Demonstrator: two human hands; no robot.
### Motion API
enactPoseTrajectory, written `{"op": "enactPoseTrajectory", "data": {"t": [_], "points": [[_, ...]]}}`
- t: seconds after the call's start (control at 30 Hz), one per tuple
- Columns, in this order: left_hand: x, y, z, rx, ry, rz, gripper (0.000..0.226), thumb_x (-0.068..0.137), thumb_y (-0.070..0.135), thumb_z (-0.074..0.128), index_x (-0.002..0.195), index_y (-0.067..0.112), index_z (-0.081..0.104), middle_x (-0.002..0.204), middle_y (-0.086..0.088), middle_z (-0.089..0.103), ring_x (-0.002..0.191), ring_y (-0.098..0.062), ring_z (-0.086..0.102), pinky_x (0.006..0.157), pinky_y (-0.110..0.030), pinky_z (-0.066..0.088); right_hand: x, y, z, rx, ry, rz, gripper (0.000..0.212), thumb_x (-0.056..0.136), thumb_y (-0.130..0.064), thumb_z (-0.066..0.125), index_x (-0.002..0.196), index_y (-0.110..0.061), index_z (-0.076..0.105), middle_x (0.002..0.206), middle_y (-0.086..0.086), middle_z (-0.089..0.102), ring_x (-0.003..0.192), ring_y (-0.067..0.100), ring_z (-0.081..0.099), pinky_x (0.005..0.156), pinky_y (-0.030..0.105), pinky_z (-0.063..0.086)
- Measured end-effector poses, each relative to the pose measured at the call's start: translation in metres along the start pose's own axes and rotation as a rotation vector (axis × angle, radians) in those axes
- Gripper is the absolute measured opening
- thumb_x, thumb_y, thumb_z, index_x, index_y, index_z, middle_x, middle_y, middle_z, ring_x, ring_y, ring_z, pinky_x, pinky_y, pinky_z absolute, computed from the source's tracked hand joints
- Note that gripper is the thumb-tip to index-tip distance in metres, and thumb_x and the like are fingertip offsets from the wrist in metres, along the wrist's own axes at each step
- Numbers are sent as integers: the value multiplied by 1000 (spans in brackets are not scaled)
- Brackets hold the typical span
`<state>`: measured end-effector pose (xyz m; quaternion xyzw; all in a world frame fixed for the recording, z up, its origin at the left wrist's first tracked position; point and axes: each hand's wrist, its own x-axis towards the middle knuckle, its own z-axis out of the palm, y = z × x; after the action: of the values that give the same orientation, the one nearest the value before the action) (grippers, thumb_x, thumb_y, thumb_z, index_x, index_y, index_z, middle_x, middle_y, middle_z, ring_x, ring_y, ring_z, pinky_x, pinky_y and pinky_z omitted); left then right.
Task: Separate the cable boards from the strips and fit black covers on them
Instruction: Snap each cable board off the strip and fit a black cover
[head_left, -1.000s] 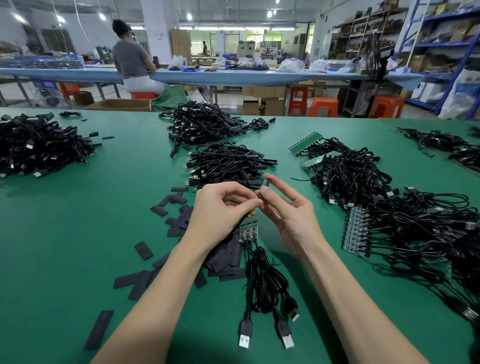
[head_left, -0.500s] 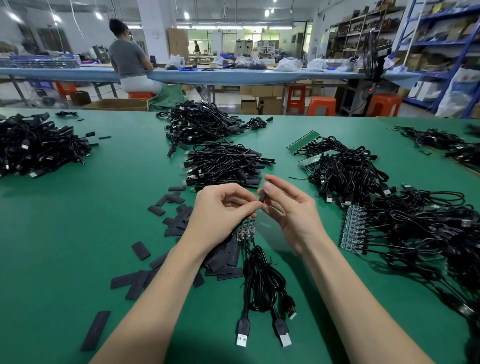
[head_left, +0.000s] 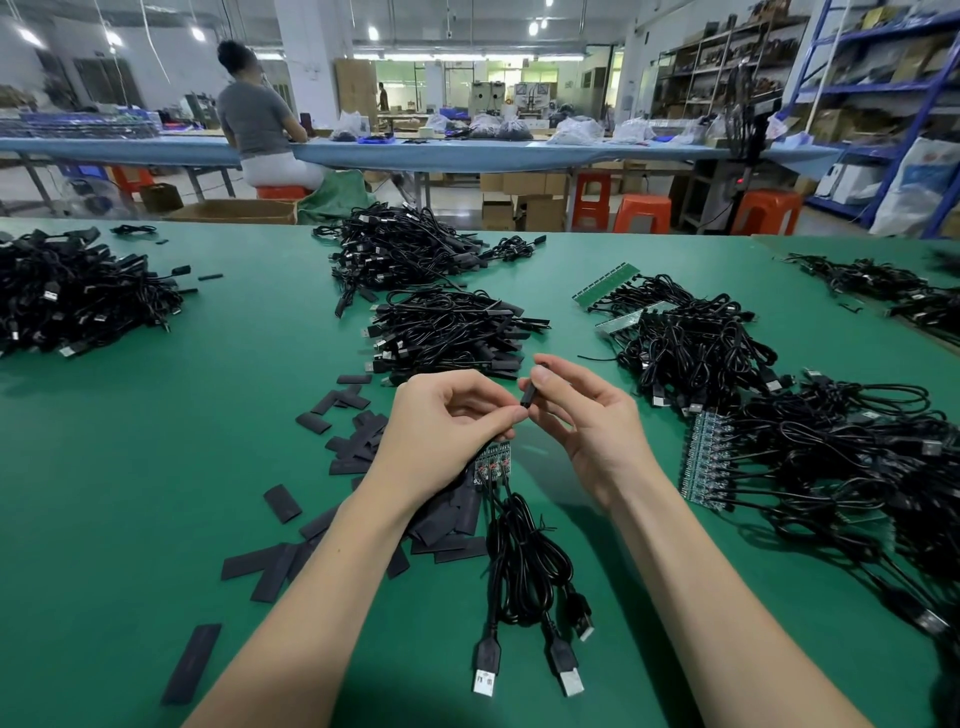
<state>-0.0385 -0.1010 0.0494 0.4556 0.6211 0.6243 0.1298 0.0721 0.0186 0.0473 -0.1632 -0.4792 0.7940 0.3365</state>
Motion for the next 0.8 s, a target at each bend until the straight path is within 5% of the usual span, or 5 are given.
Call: {"op": "enactPoseTrajectory", "data": {"t": [0.8], "points": [[3, -1, -2, 57, 0, -12, 8, 81, 12, 83, 85, 13, 75, 78, -3, 77, 72, -19, 75, 70, -23, 58, 1, 12, 6, 47, 50, -41, 26, 67, -21, 85, 92, -18, 82, 87, 12, 76, 74, 16, 70, 73, 23, 58]]}}
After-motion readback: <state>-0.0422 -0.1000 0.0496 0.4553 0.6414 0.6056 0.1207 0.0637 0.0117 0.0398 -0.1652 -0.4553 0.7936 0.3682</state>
